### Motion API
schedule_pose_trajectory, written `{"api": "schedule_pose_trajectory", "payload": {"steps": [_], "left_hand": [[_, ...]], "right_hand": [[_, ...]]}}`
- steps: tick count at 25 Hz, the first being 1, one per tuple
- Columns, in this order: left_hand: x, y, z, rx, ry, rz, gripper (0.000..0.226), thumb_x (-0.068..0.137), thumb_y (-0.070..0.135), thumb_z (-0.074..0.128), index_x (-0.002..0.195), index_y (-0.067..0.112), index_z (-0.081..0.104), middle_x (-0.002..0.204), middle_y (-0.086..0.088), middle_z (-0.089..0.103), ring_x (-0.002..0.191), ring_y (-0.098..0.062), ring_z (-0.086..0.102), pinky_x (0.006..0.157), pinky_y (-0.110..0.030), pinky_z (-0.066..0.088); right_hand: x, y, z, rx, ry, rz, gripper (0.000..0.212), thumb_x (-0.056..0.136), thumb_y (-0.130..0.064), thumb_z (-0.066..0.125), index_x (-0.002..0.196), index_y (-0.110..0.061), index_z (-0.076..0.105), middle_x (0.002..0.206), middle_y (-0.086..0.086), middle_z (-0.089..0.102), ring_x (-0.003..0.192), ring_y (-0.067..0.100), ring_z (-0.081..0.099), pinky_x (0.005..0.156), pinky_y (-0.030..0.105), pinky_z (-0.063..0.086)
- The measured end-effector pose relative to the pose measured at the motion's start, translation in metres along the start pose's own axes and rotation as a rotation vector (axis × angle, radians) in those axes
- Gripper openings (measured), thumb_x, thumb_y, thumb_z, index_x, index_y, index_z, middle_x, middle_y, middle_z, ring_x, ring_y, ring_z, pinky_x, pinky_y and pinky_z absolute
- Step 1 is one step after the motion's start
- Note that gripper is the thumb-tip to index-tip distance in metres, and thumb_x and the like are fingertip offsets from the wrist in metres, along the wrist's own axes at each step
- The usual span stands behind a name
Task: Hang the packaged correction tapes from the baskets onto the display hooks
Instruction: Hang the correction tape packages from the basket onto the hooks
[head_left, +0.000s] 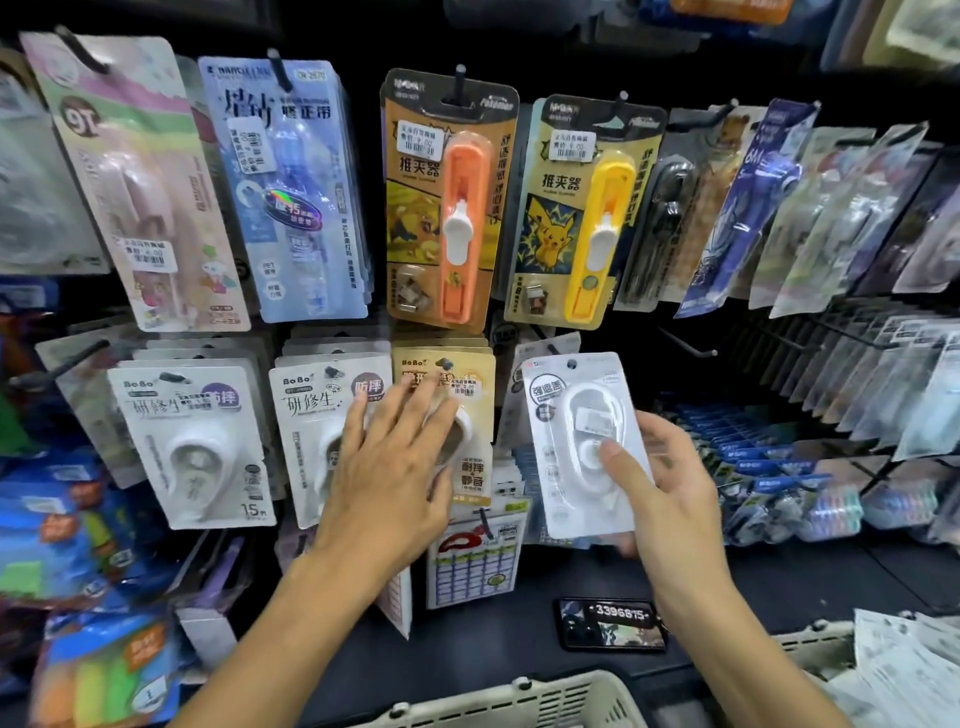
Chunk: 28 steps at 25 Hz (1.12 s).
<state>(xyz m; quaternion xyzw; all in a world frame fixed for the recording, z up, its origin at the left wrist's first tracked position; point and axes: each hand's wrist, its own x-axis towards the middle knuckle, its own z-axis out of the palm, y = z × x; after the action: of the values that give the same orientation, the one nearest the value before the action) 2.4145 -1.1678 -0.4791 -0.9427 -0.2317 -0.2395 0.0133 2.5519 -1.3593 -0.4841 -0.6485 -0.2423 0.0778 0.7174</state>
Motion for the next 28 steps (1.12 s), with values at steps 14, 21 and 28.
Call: {"api": "schedule_pose_trajectory", "payload": {"steps": [14, 21, 28], "left_hand": [[-0.055, 0.009, 0.043, -0.033, 0.133, 0.117, 0.065, 0.083, 0.014, 0.071, 0.145, 0.005, 0.054, 0.156, -0.018, 0.047, 0.146, -0.039, 0.043, 0.12, -0.057, 0.033], [-0.213, -0.007, 0.164, -0.258, -0.867, -0.479, 0.033, 0.093, 0.02, 0.058, 0.125, 0.023, 0.065, 0.127, -0.005, 0.069, 0.115, -0.028, 0.064, 0.087, -0.031, 0.049], [-0.305, -0.005, 0.276, -0.256, -1.087, -0.84, 0.09, 0.093, 0.04, 0.066, 0.163, 0.025, 0.011, 0.171, -0.011, 0.011, 0.154, -0.038, 0.02, 0.119, -0.05, 0.031]], "right_hand": [[0.014, 0.085, 0.016, 0.084, -0.002, 0.605, 0.033, 0.102, -0.014, 0.058, 0.133, -0.019, 0.047, 0.124, 0.008, 0.062, 0.092, 0.027, 0.07, 0.067, 0.037, 0.059], [-0.135, 0.239, 0.01, -0.509, -0.473, 0.963, 0.015, 0.099, -0.006, 0.051, 0.092, -0.016, 0.06, 0.089, 0.011, 0.066, 0.055, 0.02, 0.057, 0.051, 0.022, 0.043], [-0.213, 0.336, -0.005, -1.02, -0.977, 0.861, 0.026, 0.097, -0.019, 0.054, 0.119, -0.013, 0.067, 0.128, 0.01, 0.066, 0.118, 0.027, 0.061, 0.095, 0.03, 0.046]]}}
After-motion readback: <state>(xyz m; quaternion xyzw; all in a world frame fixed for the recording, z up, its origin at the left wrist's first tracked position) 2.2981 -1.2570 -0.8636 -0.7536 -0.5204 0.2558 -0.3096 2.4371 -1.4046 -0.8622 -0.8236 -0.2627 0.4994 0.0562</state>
